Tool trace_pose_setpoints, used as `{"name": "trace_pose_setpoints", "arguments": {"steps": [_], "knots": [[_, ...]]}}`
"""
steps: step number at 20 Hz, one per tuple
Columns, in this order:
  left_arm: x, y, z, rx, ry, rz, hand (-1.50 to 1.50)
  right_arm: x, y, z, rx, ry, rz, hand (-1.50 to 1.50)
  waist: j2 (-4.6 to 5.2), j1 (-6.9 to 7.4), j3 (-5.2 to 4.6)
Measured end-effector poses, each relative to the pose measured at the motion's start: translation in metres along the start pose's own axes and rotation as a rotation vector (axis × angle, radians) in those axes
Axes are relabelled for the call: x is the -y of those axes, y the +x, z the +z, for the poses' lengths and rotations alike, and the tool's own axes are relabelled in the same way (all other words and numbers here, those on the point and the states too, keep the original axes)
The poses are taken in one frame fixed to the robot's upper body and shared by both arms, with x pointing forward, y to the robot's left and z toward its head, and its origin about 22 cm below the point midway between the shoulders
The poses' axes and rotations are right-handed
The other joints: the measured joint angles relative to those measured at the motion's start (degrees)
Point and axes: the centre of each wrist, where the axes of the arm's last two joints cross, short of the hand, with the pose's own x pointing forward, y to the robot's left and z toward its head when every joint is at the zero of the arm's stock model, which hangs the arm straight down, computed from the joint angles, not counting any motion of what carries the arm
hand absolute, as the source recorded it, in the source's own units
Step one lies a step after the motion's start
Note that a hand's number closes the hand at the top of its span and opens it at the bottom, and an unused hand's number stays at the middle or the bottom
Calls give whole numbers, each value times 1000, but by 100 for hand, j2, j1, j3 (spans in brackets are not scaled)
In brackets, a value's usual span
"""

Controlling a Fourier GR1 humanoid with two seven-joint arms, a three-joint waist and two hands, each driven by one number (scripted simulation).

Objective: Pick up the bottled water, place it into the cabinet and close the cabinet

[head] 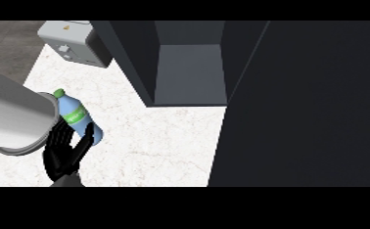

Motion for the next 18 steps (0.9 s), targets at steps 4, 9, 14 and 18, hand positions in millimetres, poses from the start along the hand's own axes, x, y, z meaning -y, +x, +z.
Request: {"name": "trace_pose_setpoints", "arguments": {"steps": [4,9,14,18], "knots": [[6,0,-8,44,-66,-66,150,1,0,0,3,2,6,-150,0,-29,-2],[26,1,-14,137,-124,-191,150,5,-1,0,8,-4,24,-150,-5,-27,5],[63,0,-7,171,-439,-202,150,4,-1,-1,20,6,21,-150,-13,-105,2],[88,3,-5,181,-619,-151,150,4,-2,2,23,0,17,-150,-15,-74,8]]}}
